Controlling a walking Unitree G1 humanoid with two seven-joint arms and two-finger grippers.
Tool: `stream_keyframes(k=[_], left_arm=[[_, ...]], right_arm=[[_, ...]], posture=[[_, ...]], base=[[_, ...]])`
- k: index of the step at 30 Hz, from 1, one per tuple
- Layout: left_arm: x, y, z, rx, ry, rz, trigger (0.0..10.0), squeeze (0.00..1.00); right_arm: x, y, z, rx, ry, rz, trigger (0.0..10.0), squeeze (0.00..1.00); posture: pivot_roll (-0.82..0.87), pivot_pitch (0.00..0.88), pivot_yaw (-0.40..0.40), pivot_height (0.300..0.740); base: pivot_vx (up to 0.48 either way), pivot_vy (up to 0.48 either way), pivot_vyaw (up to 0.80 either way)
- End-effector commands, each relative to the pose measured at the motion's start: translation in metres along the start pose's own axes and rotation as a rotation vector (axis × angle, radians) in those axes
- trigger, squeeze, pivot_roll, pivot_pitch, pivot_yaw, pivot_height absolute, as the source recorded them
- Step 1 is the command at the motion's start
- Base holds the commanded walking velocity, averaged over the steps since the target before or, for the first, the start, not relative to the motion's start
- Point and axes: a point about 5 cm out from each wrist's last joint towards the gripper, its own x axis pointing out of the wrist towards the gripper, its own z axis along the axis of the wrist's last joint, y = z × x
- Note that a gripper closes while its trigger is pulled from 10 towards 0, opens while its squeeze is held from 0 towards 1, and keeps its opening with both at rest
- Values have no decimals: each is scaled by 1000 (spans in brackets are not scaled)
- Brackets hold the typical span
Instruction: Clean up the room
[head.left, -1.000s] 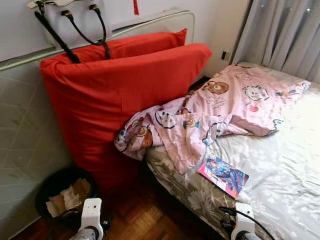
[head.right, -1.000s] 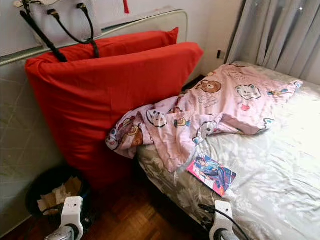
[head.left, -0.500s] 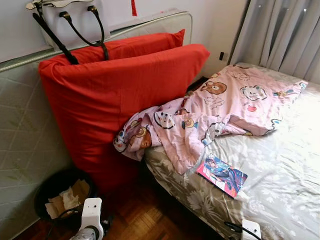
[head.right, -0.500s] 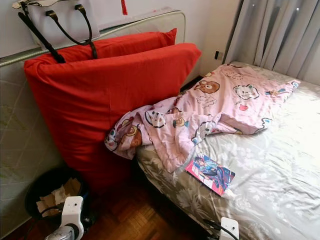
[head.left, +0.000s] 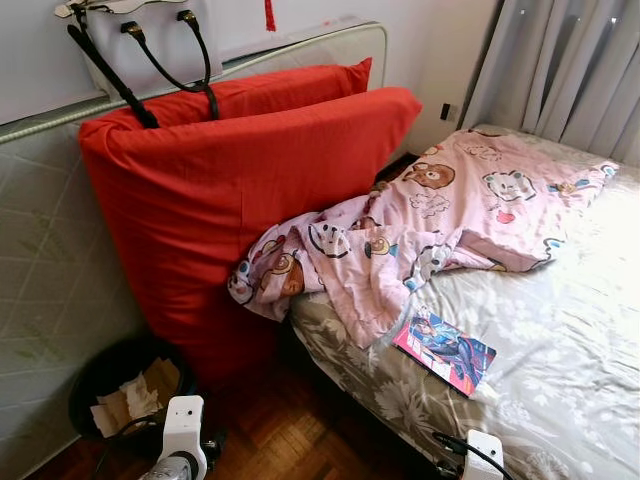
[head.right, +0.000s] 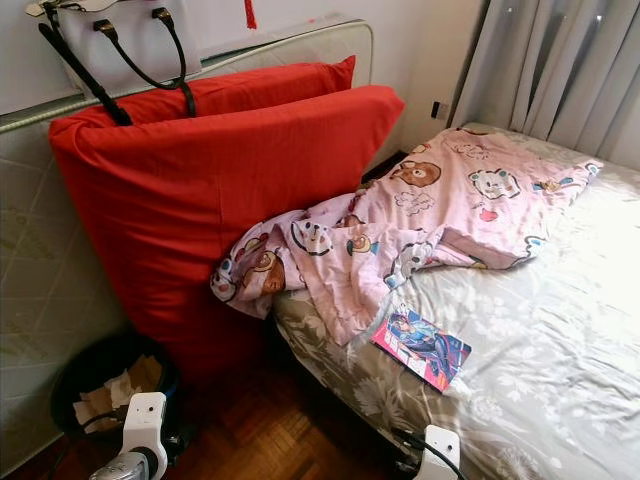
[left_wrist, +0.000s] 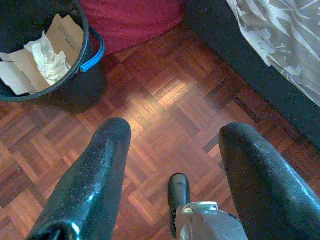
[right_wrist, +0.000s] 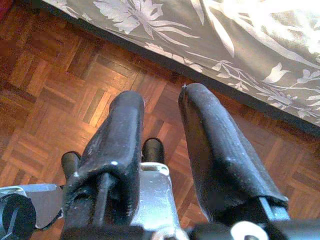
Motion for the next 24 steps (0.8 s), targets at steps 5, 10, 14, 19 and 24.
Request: stream_keyframes(k=[5,10,14,19,24], left_arm=[[-1,3,-3,-15,11,0,10000,0],[-1,3,-3,-13,13,-2,10000,0],[-2,4,-4,-11,15,-3,10000,0],[-2,4,-5,-3,17,-1,10000,0],[-2,5,-5,-3,18,2,10000,0]], right_arm=[[0,1,0,-1,-15,1,10000,0],[-1,2,-2,-20,-11,11,10000,0],[-1,4,-4,-23,-9,15,10000,0],[-1,4,-5,-28,-7,18,10000,0],[-2,4,-7,-36,2,19,10000,0]], posture=[[61,0,0,740],[60,0,2,740],[62,0,2,740],[62,0,5,740],[63,0,5,740]], base=[[0,0,0],[0,0,0],[243,0,0],[250,0,0],[249,0,0]])
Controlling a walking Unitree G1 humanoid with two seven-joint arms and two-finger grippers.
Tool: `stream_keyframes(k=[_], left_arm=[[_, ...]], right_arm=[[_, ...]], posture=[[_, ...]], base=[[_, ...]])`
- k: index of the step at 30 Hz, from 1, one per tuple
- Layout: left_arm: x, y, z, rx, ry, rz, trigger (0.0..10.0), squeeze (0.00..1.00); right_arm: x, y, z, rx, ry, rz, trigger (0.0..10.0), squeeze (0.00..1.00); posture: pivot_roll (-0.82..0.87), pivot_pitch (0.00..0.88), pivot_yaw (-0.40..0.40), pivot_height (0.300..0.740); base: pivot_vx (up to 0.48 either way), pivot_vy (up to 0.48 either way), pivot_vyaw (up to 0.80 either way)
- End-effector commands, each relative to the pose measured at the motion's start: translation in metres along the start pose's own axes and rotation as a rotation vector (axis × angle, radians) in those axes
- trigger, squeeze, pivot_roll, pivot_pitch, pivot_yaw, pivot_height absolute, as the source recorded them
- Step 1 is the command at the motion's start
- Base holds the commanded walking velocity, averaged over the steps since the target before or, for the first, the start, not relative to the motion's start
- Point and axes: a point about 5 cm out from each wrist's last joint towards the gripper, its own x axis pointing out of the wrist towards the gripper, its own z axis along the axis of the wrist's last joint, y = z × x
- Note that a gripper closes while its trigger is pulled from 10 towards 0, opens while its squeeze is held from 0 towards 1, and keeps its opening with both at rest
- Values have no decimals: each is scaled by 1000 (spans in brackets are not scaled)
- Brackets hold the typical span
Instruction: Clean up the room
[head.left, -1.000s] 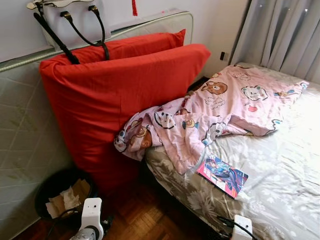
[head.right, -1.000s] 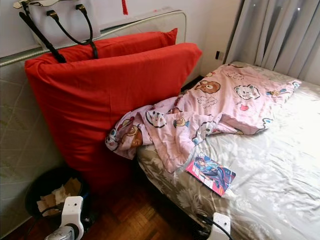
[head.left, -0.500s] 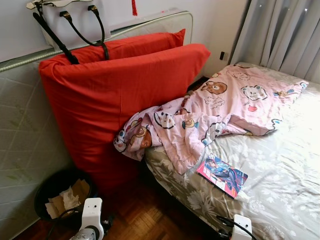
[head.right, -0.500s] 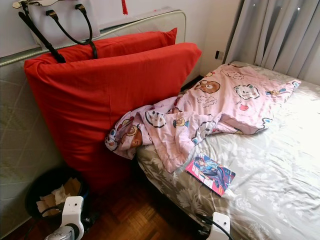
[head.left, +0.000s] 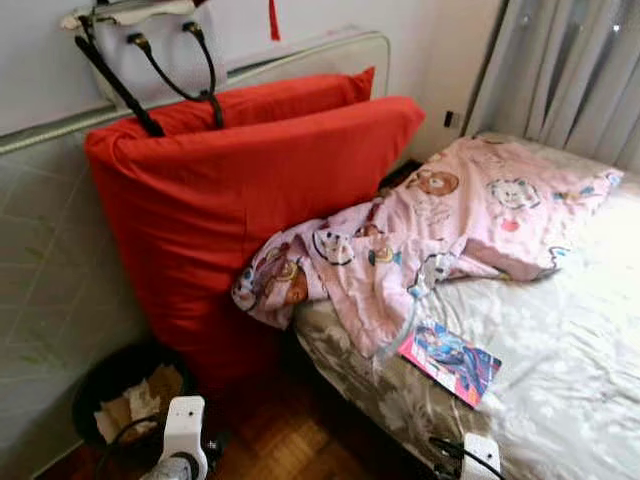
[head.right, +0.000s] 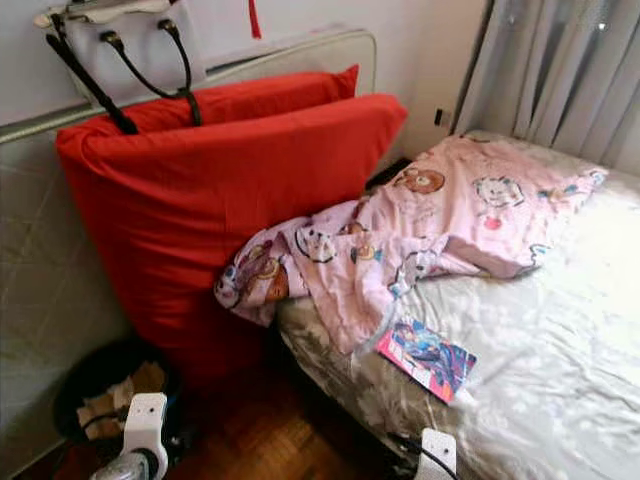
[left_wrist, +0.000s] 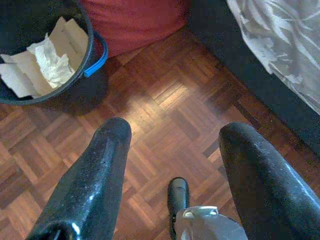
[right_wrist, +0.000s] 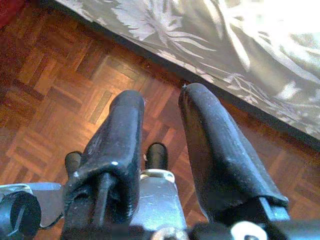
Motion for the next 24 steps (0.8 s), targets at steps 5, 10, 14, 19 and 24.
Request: stream_keyframes(k=[5,10,14,19,24], left_arm=[[-1,4,-3,-8,13,17,10000,0],[-1,4,-2,-8,11,17,10000,0],[-1,4,-2,-8,10,19,10000,0],[-1,5,-2,-8,9,21,10000,0],[-1,5,-3,-13,9,26,10000,0]], right_arm=[[0,0,-1,-4,-4,5,10000,0],[0,0,1,-17,-17,10,10000,0],[0,1,0,-19,-18,14,10000,0],[0,2,2,-20,-29,23,10000,0],[0,4,3,-39,-41,43,10000,0]], posture=[[63,0,6,740],[65,0,6,740],[67,0,6,740],[68,0,7,740],[64,0,9,740]], base=[[255,0,-772],[256,0,-462],[254,0,0],[255,0,0],[0,0,0]])
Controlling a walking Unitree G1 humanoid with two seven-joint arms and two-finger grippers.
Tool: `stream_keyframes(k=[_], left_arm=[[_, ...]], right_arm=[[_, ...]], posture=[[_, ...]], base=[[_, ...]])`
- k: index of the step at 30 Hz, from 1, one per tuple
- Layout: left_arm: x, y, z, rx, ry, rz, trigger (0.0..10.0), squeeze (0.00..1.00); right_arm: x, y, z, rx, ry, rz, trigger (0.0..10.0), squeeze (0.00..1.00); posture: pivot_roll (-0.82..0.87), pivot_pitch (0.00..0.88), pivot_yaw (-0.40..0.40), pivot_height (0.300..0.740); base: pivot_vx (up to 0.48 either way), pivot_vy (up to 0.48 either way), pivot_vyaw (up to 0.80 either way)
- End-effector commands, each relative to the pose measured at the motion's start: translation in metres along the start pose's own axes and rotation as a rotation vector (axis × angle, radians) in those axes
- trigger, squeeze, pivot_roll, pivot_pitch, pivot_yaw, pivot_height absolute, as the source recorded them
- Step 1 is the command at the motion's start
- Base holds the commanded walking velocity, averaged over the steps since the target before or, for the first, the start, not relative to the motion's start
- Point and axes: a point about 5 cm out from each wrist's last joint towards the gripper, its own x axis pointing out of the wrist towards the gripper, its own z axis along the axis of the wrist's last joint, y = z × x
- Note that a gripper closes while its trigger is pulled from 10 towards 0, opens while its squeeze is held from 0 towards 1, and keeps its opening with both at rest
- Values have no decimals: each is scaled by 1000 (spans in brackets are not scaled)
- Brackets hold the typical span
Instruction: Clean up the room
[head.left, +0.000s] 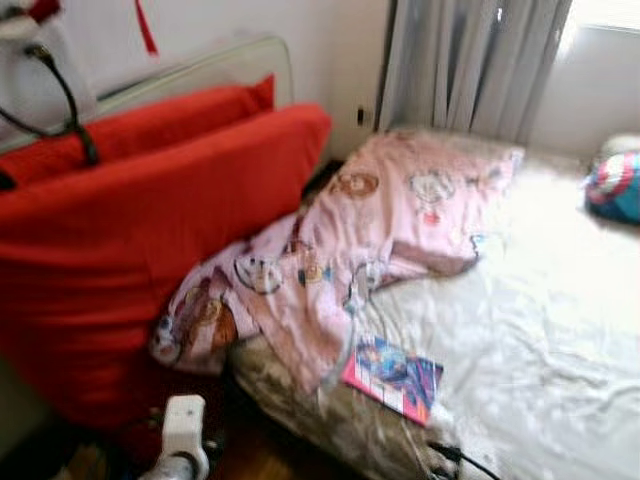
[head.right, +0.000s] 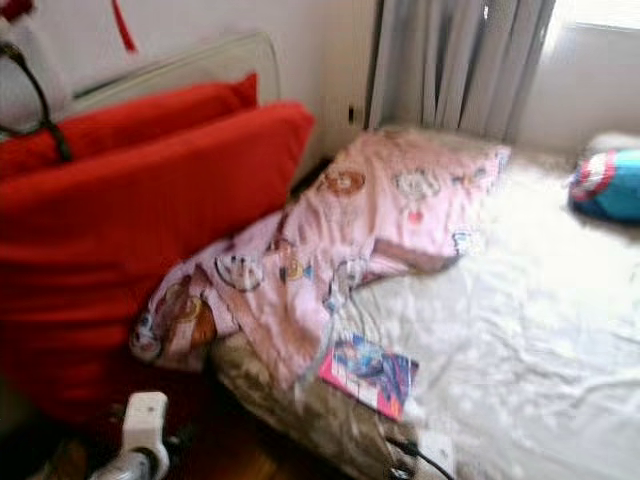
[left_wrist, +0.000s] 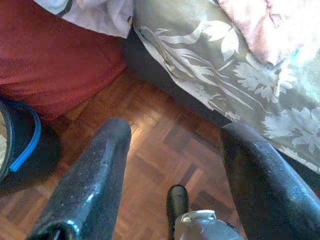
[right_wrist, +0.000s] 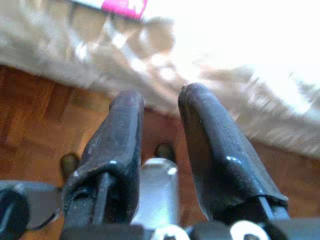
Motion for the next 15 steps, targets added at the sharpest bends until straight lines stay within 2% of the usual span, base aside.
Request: stream_keyframes(k=[1,6,7,8,11,14,15], left_arm=[[-3,11,-4,-9,13,32,10000,0],[-4,11,-6,-46,-19,38,10000,0],[-5,10,-6,-65,-45,35,10000,0],[-5,10,-6,-65,-45,35,10000,0],[-8,9,-4,-95,-127,24,10000,0],[-9,9,-4,-102,-155,25,10000,0],[-11,8,-3,-84,-197,21,10000,0]], right_arm=[[3,13,8,-12,-31,45,10000,0],[6,21,28,-23,-116,92,10000,0],[7,25,41,-38,-171,123,10000,0],[7,25,41,-38,-171,123,10000,0],[8,32,71,-65,-304,176,10000,0],[7,34,79,-68,-346,194,10000,0],[6,41,93,-73,-407,216,10000,0]], posture=[[64,0,9,740],[48,11,13,740],[44,19,13,740],[44,19,13,740],[40,38,5,740],[38,43,-3,740],[36,47,-10,740]], base=[[0,0,0],[0,0,0],[0,0,0],[0,0,0],[0,0,0],[0,0,0],[0,0,0]])
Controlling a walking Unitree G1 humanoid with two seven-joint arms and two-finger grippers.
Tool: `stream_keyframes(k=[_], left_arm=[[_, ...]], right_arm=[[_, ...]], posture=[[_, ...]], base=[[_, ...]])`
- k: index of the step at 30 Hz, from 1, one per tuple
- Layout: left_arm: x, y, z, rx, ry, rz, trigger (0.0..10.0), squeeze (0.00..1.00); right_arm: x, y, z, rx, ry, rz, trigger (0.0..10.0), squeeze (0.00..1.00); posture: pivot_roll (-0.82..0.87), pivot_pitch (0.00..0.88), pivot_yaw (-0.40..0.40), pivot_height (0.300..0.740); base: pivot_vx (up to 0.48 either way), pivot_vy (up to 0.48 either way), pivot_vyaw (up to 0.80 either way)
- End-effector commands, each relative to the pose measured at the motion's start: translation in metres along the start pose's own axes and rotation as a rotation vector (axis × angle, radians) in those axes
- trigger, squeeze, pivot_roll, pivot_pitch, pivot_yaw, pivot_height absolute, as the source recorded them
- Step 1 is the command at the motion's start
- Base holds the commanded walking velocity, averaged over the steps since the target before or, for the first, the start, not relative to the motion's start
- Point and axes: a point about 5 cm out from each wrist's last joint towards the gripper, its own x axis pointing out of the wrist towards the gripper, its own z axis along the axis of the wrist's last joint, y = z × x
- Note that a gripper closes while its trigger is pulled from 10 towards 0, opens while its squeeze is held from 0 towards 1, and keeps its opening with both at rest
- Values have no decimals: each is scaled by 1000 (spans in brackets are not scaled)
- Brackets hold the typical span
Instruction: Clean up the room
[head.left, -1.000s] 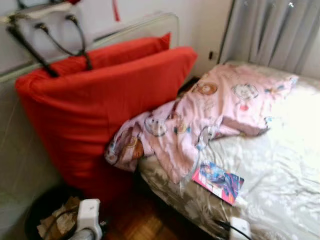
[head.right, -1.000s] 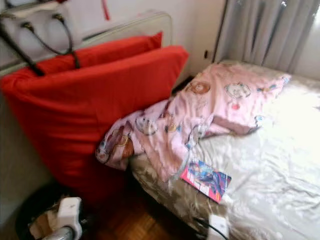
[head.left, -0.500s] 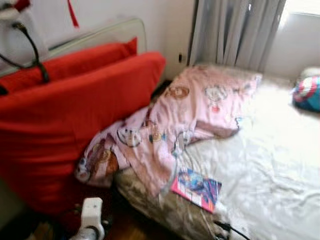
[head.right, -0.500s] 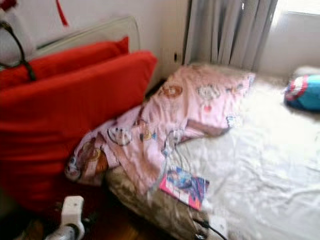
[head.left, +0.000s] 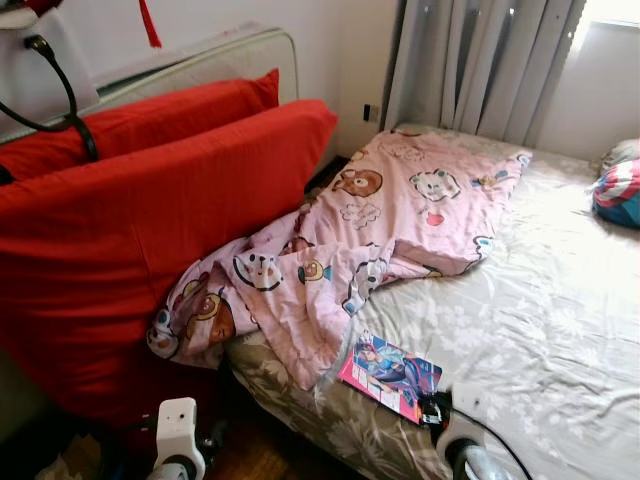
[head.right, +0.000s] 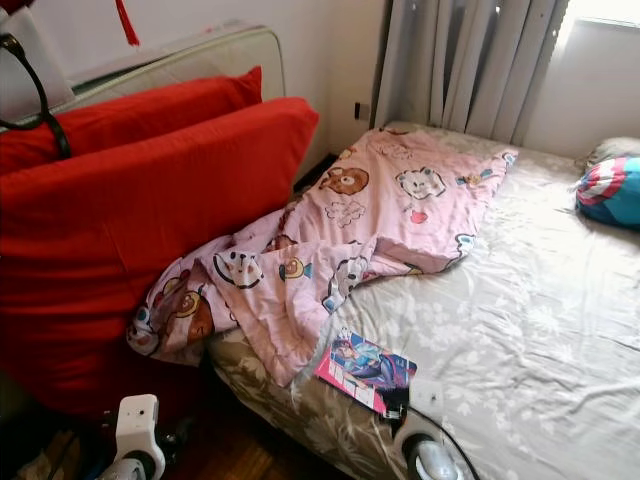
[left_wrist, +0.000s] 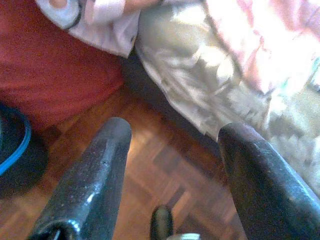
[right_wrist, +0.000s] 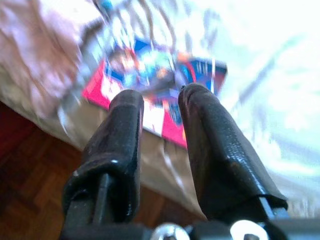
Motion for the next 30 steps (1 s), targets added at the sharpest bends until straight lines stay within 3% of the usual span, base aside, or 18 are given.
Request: stream_keyframes(k=[1,5,7,10,11,12,14,15,16,17,22,30], left_arm=[[-4,3,0,23,-59,-5,10000,0],[-8,2,-2,40,-83,-18,10000,0],[-17,3,-12,15,-111,-3,10000,0],[-21,3,-17,48,-119,-5,10000,0],[-25,3,-21,68,-118,-13,10000,0],[-25,3,-21,68,-118,-13,10000,0],[-19,1,-5,107,-197,10,10000,0],[-14,-4,21,103,-311,5,10000,0],[-14,-4,21,103,-311,5,10000,0],[-13,-7,50,75,-454,1,10000,0],[-18,-6,64,72,-518,-4,10000,0],[-20,-5,59,92,-503,-8,10000,0]], right_arm=[[8,8,22,-14,-90,26,10000,0],[10,11,29,-28,-132,22,10000,0],[0,0,26,11,-216,-41,10000,0],[-7,-6,21,16,-241,-70,10000,0],[-12,-6,16,-48,-253,-60,10000,0],[-12,-6,16,-48,-253,-60,10000,0],[-17,-6,13,-42,-271,-60,10000,0],[-20,-6,11,-35,-283,-60,10000,0],[-20,-6,11,-35,-283,-60,10000,0],[-26,-5,5,-34,-298,-58,10000,0],[-31,-2,-3,-41,-285,-42,10000,0],[-34,5,-9,-76,-267,-3,10000,0]], posture=[[37,49,-17,740],[35,44,-27,740],[32,54,-37,740],[30,67,-43,740],[29,69,-44,740],[29,69,-44,740],[27,77,-44,740],[28,90,-42,740],[28,90,-42,740],[24,102,-30,740],[18,95,-22,740],[-3,75,-9,740]], base=[[0,0,0],[0,0,0],[0,0,0],[0,0,0],[0,0,0],[0,0,0],[0,0,0],[0,0,0],[0,0,0],[0,0,0],[0,0,0],[0,0,0]])
